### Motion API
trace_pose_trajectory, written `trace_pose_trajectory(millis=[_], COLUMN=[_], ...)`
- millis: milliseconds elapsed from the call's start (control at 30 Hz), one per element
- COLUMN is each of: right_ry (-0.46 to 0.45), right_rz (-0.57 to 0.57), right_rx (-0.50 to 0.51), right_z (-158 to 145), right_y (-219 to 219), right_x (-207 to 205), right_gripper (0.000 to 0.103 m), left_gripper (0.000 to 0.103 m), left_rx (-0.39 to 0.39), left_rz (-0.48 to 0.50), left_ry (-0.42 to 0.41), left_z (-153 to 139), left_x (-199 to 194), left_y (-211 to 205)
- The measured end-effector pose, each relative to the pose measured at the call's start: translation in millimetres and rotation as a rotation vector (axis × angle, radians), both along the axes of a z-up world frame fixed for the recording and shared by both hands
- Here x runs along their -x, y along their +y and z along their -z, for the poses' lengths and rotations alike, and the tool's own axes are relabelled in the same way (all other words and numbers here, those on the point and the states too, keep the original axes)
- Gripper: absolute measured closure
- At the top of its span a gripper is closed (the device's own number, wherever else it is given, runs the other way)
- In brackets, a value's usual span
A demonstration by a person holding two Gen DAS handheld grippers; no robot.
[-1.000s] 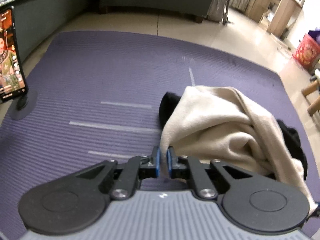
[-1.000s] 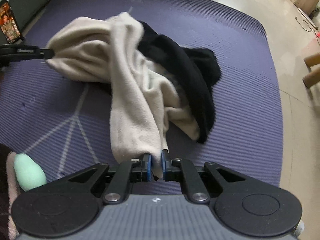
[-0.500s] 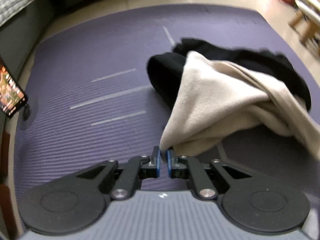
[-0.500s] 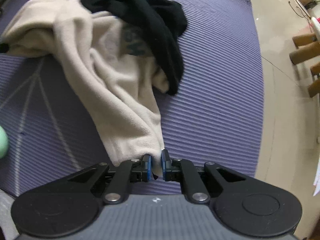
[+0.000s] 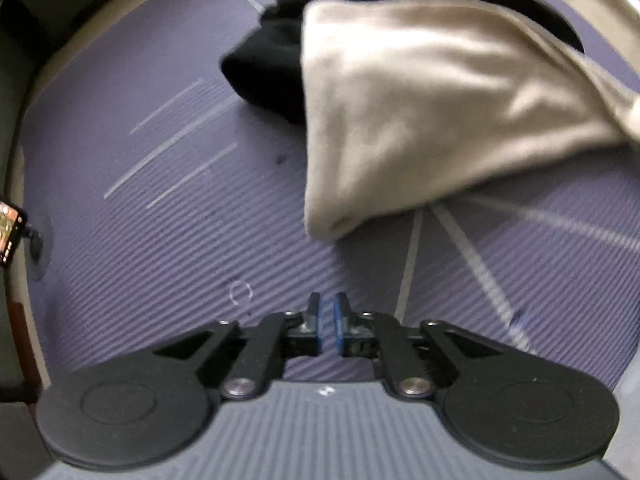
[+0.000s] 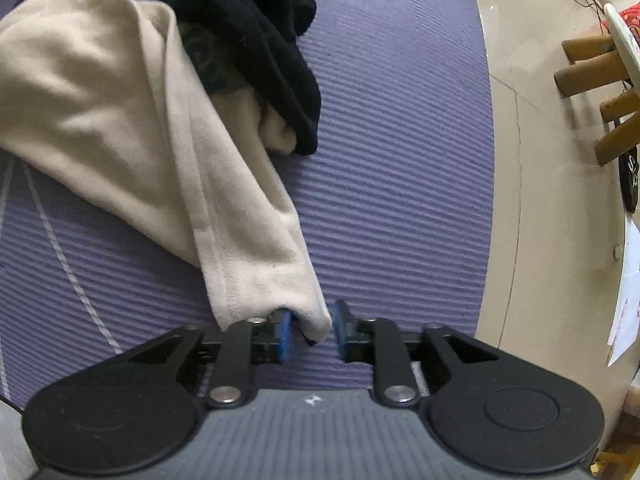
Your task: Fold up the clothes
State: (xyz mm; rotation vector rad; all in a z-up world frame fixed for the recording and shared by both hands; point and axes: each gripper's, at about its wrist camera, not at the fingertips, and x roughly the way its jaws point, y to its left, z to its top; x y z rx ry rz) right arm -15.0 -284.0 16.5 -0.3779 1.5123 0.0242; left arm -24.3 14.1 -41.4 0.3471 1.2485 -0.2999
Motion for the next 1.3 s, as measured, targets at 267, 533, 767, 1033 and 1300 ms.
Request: trace_pose_trajectory(millis=[267,533,767,1033,1300], right_ry=[-0.096,-0.215,-0.226,-0.171,-0.255], right_rz=[0.005,0.096,0.32,0.37,0.247], right_rx=[-0.078,-0.166,-0.305,-0.33,-0.283], right_z=[-27.2,-57.4,-30.6,1.2,-1.1], right_y=[2.9,18.5,5.2,28.5,58.9], right_x=[-39.9,-105.4,-171.6,-199.0,-185.1], right_gripper=[0.06,0.056,0.056,0.056,0.091], left_gripper=[0.034,0.031,0.033,0.046,0.096], left_rx=[0.095,0.268,0.324,0.347,0.387], left_rz=[-0.099,-0.349,-0.459,-0.445,-0.458], left_ry=[-0.105,-0.059,0.008,0.044,-0.059], left_z=[-32.6,-18.0,0.7,11.9,10.6], left_x=[-42.7,-98.7,-138.1,-151.5,-145.8], left_y=[12.8,25.0,22.6,7.6,15.1])
